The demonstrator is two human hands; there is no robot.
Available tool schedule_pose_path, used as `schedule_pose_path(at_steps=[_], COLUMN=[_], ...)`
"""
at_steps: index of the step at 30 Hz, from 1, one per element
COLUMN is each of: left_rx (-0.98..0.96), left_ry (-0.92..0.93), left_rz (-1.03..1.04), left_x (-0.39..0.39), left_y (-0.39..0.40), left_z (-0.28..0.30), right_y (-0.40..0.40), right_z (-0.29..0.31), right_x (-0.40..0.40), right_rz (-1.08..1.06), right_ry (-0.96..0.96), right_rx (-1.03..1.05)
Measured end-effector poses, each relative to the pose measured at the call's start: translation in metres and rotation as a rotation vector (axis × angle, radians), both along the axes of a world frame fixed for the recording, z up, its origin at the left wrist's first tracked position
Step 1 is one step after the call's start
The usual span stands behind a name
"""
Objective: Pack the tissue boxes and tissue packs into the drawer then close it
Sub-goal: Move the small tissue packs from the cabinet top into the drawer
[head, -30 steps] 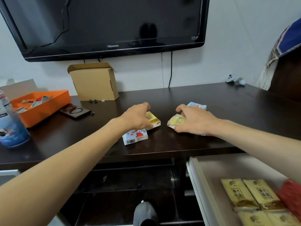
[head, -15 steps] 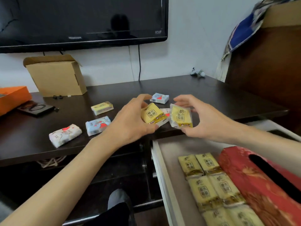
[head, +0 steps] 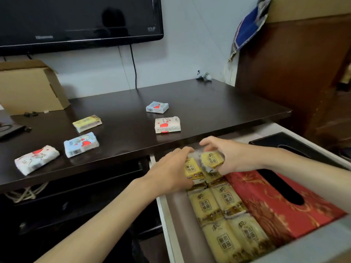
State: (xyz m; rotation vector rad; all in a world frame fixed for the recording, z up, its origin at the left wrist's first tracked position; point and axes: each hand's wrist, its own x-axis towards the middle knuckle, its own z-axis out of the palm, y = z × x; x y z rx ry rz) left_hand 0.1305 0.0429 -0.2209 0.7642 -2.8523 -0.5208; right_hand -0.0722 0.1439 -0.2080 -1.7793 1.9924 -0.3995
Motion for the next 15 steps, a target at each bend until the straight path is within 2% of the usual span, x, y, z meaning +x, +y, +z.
schedule_pose_path(at_steps=[6,9,15], left_rx=[0.080,0.088,0.064], left_ry=[-0.066,-0.068,-0.071], left_rz=[0.012,0.012,-0.018], left_x=[-0.012,-0.012,-0.011], left_y=[-0.004,-0.004,-0.006], left_z=[-0.012,-0.015,-0.017], right_y=[-0.006,-0.003,-0.002], right_z=[-0.008,-0.009,-0.009], right_x=[0.003,0.006,0.010], right_rz=[0.003,0.032,0.079], right_ry=[0.149,0.265,0.365], right_rx=[0.121,0.100,0.085])
